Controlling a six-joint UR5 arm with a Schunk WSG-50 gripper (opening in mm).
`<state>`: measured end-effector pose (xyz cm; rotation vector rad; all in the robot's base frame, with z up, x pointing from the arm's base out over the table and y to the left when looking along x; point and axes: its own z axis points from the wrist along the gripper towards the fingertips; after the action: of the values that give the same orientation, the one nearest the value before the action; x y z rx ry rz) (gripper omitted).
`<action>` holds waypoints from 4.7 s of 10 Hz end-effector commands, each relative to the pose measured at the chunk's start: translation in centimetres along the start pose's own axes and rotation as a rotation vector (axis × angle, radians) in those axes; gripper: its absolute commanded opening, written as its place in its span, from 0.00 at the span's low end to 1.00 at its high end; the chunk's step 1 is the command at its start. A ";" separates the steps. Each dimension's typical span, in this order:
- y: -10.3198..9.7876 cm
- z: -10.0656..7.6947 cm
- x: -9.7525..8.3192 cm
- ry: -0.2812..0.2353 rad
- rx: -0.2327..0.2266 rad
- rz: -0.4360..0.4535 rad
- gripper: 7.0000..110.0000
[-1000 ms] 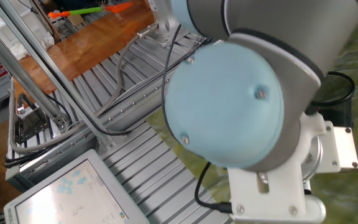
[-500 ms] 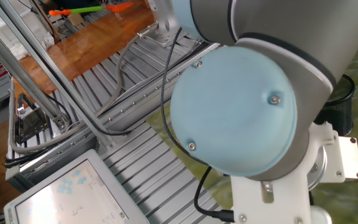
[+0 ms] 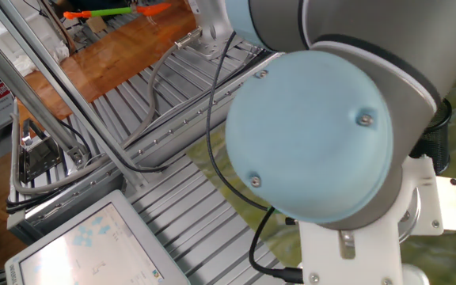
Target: Put the pen into the pen holder
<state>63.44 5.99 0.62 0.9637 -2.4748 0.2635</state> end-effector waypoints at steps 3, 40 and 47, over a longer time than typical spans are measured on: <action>-0.6 0.7 -0.5 -0.008 0.018 0.008 0.15; 0.5 -14.9 -1.4 -0.682 -0.089 0.078 0.00; 0.6 -19.1 0.2 -0.890 -0.144 0.226 0.00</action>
<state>70.60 12.81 15.64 0.9140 -3.2956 -0.2889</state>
